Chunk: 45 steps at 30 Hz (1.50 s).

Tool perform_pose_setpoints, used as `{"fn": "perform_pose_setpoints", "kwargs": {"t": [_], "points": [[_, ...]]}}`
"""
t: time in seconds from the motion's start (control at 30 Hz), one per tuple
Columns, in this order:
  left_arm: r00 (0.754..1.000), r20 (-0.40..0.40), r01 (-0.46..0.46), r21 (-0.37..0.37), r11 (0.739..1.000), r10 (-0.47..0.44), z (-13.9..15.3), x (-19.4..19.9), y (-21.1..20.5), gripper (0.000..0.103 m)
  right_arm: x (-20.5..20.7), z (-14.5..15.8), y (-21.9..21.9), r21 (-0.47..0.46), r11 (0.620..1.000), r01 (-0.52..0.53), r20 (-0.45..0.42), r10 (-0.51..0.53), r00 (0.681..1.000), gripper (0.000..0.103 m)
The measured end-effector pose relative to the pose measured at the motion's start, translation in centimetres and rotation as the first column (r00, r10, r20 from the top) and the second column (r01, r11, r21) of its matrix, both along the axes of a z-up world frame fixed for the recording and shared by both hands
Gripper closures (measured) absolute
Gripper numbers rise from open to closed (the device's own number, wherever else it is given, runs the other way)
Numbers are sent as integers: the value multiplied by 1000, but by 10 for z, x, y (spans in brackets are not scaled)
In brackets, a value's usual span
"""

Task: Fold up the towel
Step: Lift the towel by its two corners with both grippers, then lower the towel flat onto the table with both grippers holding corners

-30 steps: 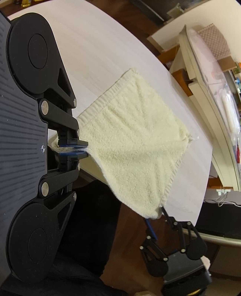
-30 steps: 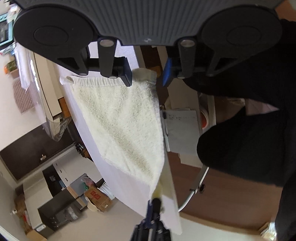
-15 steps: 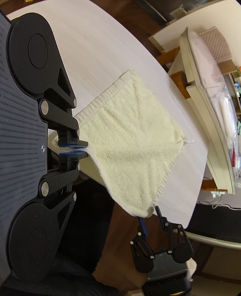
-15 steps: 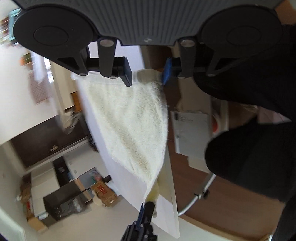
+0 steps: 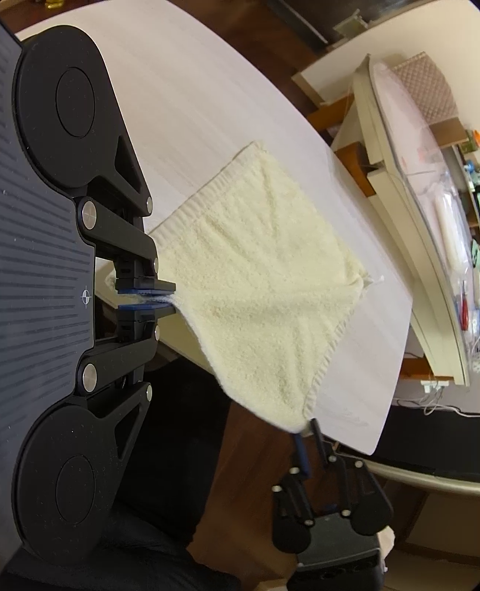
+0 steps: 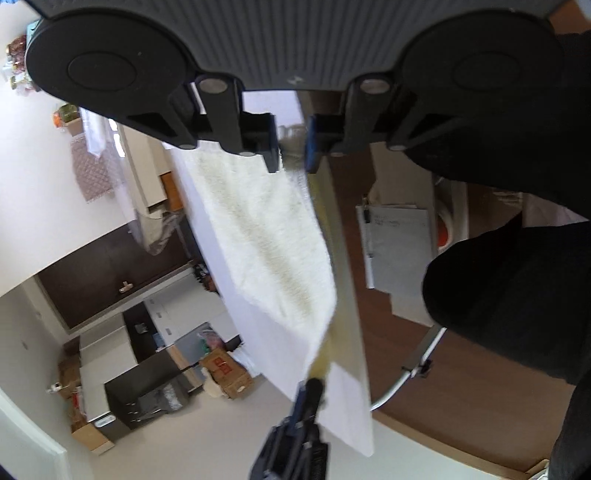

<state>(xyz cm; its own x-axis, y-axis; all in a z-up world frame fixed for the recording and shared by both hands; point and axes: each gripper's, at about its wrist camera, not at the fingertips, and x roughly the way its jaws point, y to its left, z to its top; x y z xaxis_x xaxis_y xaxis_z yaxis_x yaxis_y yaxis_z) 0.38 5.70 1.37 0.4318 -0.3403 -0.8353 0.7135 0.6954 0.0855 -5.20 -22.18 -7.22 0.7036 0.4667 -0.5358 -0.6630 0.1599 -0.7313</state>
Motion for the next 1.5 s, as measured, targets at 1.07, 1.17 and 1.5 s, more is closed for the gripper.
{"fn": "perform_pose_setpoints", "kwargs": {"t": [1.07,1.17,1.5], "points": [[984,139,-109,4,994,108,36,59,-10,98,93,97,-29,252,947,200,-278,-127,952,90],[986,126,-107,-22,994,109,34,79,-6,98,121,98,-27,272,933,235,-319,-143,937,90],[1000,-24,-12,-66,998,11,-1,66,1,79,146,82,-32,258,932,256,-398,-139,907,90]]}}
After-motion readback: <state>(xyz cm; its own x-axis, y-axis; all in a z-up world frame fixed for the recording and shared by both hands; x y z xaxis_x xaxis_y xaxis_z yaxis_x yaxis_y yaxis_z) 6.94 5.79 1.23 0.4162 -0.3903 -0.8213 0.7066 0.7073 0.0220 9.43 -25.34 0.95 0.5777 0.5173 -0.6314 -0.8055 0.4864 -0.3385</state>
